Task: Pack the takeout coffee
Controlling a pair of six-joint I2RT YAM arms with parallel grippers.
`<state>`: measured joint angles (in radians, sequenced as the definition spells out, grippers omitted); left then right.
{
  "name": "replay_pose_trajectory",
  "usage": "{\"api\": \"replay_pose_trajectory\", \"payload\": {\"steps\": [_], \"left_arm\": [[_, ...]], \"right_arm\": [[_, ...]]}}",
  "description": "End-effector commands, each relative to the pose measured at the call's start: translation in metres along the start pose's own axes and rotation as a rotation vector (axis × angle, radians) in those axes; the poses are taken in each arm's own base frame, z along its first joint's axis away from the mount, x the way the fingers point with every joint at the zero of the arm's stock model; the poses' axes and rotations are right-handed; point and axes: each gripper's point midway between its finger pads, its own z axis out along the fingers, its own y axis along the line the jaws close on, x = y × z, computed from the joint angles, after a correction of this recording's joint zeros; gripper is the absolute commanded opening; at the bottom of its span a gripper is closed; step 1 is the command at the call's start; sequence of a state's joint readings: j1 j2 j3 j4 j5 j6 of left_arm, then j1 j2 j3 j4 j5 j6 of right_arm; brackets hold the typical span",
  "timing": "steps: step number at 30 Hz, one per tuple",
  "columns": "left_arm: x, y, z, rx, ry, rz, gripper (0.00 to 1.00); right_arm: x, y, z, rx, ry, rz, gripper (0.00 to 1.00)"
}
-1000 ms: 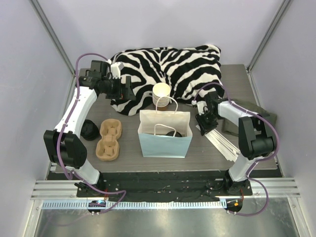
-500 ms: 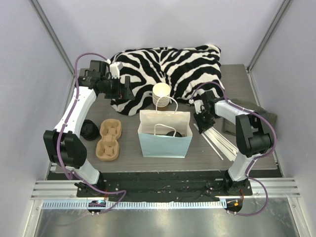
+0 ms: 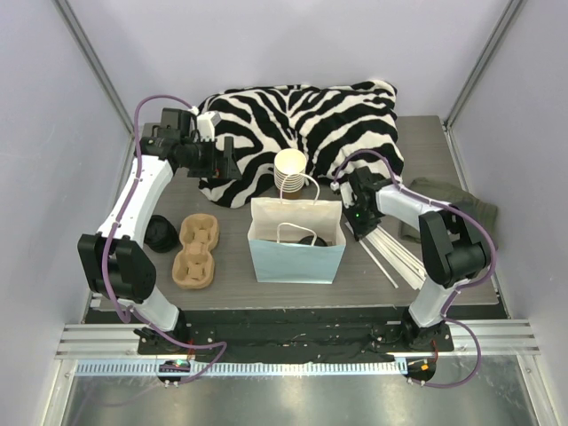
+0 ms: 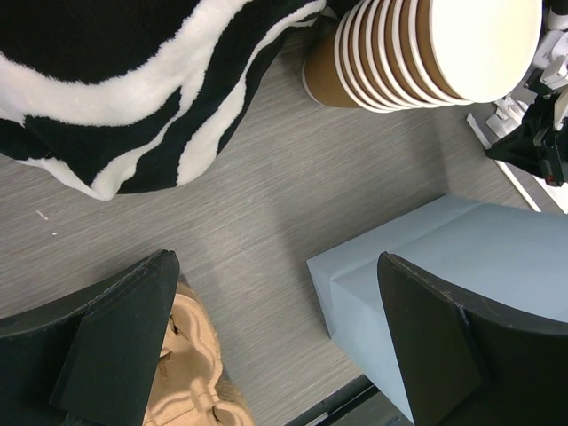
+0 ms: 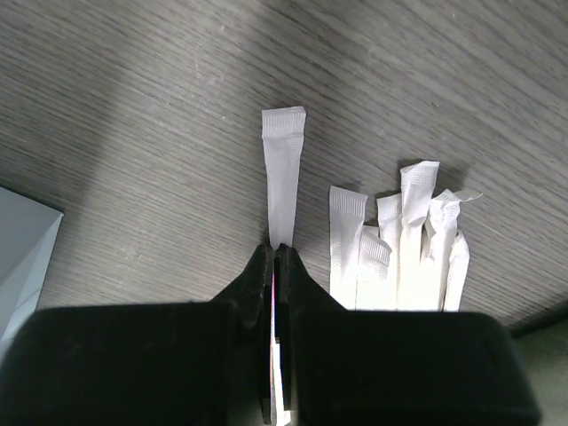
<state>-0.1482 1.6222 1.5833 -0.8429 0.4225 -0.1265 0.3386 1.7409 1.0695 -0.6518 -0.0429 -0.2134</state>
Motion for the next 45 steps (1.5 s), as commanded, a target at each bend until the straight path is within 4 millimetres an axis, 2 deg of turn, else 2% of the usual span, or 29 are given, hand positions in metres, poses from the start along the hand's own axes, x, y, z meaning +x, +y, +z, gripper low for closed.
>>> {"api": "replay_pose_trajectory", "payload": {"steps": [1, 4, 5, 7, 11, 15, 16, 18, 19, 20, 21, 22, 24, 25, 27, 28, 31, 32, 34, 35, 39, 42, 43, 45], "left_arm": [[-0.006, 0.000, -0.007, -0.001, -0.030, 0.014, 1.00], [-0.007, -0.002, -0.008, 0.007, -0.038, 0.015, 1.00], [-0.007, -0.003, -0.008, 0.010, -0.038, 0.014, 1.00], [-0.008, -0.004, -0.007, 0.015, -0.043, 0.012, 1.00], [-0.011, -0.004, -0.006, 0.019, -0.053, 0.009, 1.00], [-0.019, -0.004, -0.005, 0.023, -0.072, 0.012, 1.00], [-0.019, -0.003, -0.003, 0.022, -0.070, 0.010, 1.00], [-0.024, -0.002, -0.003, 0.024, -0.080, 0.005, 1.00], [-0.026, -0.002, -0.001, 0.028, -0.085, 0.005, 1.00], [-0.027, -0.002, 0.000, 0.029, -0.088, -0.003, 1.00], [-0.030, -0.003, 0.000, 0.033, -0.095, -0.002, 1.00], [-0.031, -0.003, 0.000, 0.037, -0.099, -0.003, 1.00], [-0.034, -0.003, 0.002, 0.043, -0.105, -0.009, 1.00], [-0.035, -0.003, 0.002, 0.047, -0.109, -0.011, 1.00], [-0.039, -0.005, 0.001, 0.052, -0.116, -0.011, 1.00], [-0.040, -0.006, 0.001, 0.054, -0.118, -0.005, 1.00], [-0.042, -0.003, -0.002, 0.040, -0.122, 0.007, 1.00], [-0.041, -0.003, -0.002, 0.040, -0.118, 0.006, 0.99], [-0.040, -0.003, -0.002, 0.041, -0.111, 0.004, 1.00], [-0.039, -0.003, -0.002, 0.042, -0.108, 0.002, 1.00], [-0.037, -0.003, -0.005, 0.039, -0.105, 0.006, 1.00], [-0.035, -0.003, -0.005, 0.034, -0.101, 0.006, 1.00], [-0.034, -0.002, -0.006, 0.033, -0.100, 0.004, 1.00], [-0.031, -0.002, -0.005, 0.037, -0.097, -0.002, 1.00]], "right_arm": [[-0.007, -0.003, -0.013, -0.019, -0.027, 0.056, 0.01], [-0.028, -0.005, -0.046, -0.051, -0.112, 0.075, 0.01], [-0.041, -0.003, -0.067, -0.108, -0.174, 0.090, 0.01], [-0.057, -0.005, -0.094, -0.123, -0.239, 0.099, 0.01], [-0.081, -0.005, -0.158, -0.194, -0.411, 0.097, 0.01], [-0.103, -0.012, -0.235, -0.192, -0.602, 0.064, 0.01], [-0.119, -0.018, -0.268, -0.164, -0.688, 0.047, 0.01], [-0.136, -0.023, -0.308, -0.155, -0.789, 0.028, 0.01], [-0.154, -0.022, -0.348, -0.147, -0.880, -0.001, 0.01], [-0.162, -0.020, -0.369, -0.154, -0.928, -0.013, 0.01], [-0.170, -0.017, -0.388, -0.169, -0.972, -0.027, 0.01], [-0.183, -0.006, -0.423, -0.225, -1.055, -0.045, 0.01], [-0.192, 0.011, -0.454, -0.304, -1.130, -0.077, 0.01], [-0.198, 0.024, -0.481, -0.375, -1.202, -0.080, 0.01], [-0.201, 0.041, -0.505, -0.434, -1.271, -0.128, 0.01], [-0.204, 0.059, -0.516, -0.459, -1.307, -0.186, 0.01], [-0.203, 0.089, -0.526, -0.521, -1.324, -0.263, 0.01], [-0.201, 0.114, -0.527, -0.579, -1.313, -0.309, 0.01], [-0.199, 0.133, -0.532, -0.616, -1.324, -0.358, 0.01], [-0.195, 0.149, -0.535, -0.656, -1.323, -0.393, 0.01], [-0.190, 0.173, -0.534, -0.739, -1.297, -0.434, 0.01], [-0.183, 0.191, -0.514, -0.782, -1.232, -0.464, 0.01], [-0.177, 0.194, -0.498, -0.763, -1.207, -0.494, 0.01], [-0.169, 0.201, -0.481, -0.753, -1.176, -0.515, 0.01]]}}
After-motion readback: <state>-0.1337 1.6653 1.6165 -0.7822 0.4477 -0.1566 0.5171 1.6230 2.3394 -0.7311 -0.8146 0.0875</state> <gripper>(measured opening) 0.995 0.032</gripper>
